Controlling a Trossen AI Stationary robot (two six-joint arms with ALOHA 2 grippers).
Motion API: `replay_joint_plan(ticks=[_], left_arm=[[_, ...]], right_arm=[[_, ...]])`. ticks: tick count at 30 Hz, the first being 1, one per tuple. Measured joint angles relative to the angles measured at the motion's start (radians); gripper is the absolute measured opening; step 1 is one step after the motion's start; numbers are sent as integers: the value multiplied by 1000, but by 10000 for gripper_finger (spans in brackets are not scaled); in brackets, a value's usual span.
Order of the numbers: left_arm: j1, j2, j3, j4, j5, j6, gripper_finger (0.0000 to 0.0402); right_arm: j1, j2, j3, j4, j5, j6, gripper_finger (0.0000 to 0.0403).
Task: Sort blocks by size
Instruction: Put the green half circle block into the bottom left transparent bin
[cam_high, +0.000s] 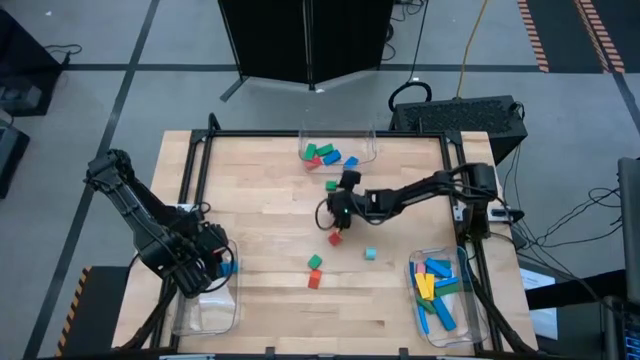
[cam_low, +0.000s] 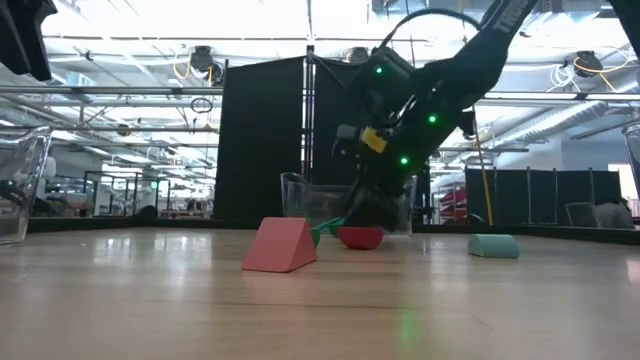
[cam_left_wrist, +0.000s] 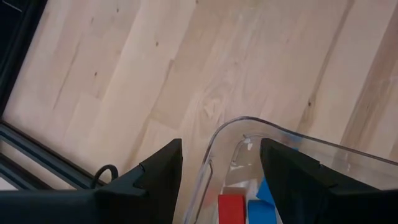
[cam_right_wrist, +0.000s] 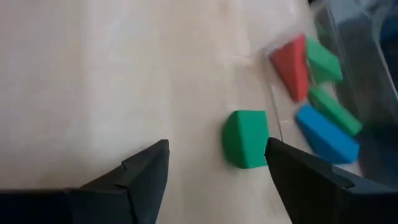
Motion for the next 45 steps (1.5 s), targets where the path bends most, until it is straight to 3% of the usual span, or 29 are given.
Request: replay_joint_plan(ticks=[5, 10, 13, 20, 25, 33, 45], left_arm=[[0, 0, 0, 0, -2, 0, 217], [0, 0, 0, 1, -27, -1, 217], [0, 0, 0, 3, -31, -2, 217], [-1, 1, 0, 27, -42, -2, 217], [-13, 3, 0, 29, -41, -13, 217], [-14, 3, 0, 25, -48, -21, 217], [-14, 3, 0, 26, -63, -26, 217]], right_arm=[[-44, 0, 0, 0, 1, 240, 263], [-4, 0, 1, -14, 79, 376, 263], [9, 7, 2, -32, 92, 574, 263], [40, 164, 6, 98, 176, 901, 263], [48, 227, 5, 248, 166, 949, 263], [23, 180, 4, 235, 144, 1028, 263], [-30, 189, 46, 183, 137, 886, 263]])
